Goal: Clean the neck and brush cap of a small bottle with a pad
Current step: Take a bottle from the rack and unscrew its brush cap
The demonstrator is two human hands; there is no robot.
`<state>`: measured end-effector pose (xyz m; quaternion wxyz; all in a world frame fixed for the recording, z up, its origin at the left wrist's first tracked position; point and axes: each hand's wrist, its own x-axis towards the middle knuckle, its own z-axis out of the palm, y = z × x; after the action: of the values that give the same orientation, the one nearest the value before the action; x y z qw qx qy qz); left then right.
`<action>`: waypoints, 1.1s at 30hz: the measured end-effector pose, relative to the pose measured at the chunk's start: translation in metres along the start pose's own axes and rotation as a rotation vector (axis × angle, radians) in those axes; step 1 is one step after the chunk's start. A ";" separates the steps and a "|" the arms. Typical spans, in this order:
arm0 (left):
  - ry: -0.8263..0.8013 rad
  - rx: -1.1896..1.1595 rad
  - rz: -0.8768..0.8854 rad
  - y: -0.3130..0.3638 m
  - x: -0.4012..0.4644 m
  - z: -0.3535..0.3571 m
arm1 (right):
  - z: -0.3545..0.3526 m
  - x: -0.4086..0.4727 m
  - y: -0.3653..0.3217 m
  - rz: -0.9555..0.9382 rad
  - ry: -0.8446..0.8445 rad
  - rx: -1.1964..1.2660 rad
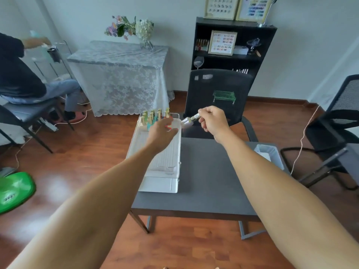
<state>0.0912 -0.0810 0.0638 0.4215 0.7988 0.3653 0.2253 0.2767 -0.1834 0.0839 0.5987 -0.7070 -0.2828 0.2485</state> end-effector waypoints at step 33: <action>-0.292 -0.336 -0.081 0.095 0.026 0.183 | -0.193 0.024 0.051 0.020 -0.014 -0.014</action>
<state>0.2676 -0.1899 0.0454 0.6057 0.7262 0.2896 0.1479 0.4325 -0.3096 0.0641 0.5894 -0.7121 -0.2816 0.2573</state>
